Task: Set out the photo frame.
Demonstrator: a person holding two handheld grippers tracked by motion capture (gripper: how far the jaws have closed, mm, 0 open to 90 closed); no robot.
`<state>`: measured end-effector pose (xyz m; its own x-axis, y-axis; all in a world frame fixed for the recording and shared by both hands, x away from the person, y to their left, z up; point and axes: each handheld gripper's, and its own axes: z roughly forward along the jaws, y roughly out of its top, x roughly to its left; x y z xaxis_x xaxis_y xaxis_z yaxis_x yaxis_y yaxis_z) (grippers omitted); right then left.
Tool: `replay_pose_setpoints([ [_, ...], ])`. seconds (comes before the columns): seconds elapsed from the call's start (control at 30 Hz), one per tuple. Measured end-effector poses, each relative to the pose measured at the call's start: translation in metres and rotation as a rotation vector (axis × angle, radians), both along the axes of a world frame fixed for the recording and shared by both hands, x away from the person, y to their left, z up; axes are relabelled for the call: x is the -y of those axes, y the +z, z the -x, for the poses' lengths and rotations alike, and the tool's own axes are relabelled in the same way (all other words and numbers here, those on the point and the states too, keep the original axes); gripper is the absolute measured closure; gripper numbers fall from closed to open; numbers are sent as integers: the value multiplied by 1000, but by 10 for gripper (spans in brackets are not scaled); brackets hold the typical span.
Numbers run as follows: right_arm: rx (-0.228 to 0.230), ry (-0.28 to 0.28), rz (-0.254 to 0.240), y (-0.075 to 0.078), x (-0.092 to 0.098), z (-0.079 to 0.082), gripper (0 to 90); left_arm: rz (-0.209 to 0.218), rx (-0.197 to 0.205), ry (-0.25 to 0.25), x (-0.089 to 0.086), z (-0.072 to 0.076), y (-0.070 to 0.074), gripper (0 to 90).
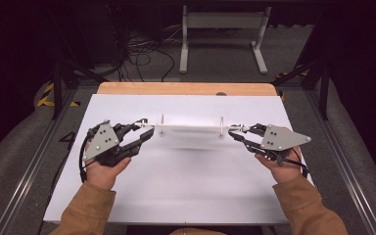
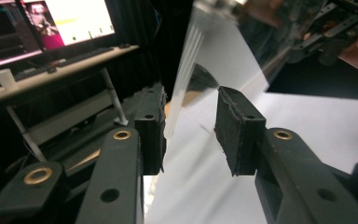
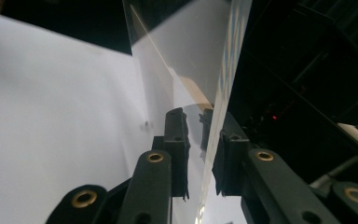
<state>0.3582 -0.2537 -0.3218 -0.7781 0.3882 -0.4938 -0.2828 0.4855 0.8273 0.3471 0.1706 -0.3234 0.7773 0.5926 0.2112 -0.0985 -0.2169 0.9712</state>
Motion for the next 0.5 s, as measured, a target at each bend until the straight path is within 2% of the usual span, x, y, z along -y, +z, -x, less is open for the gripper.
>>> replay_pose_setpoints([
  [0.07, -14, 19, -27, 8, 1, 0, 771, 1, -3, 4, 0, -2, 7, 649],
  [0.2, -77, 37, -73, 17, 2, 2, 776, 14, -12, 3, 0, -2, 13, 655],
  [0.5, -228, 90, -205, 33, 10, 0, 778, 91, -70, -44, -2, -6, 28, 681],
])
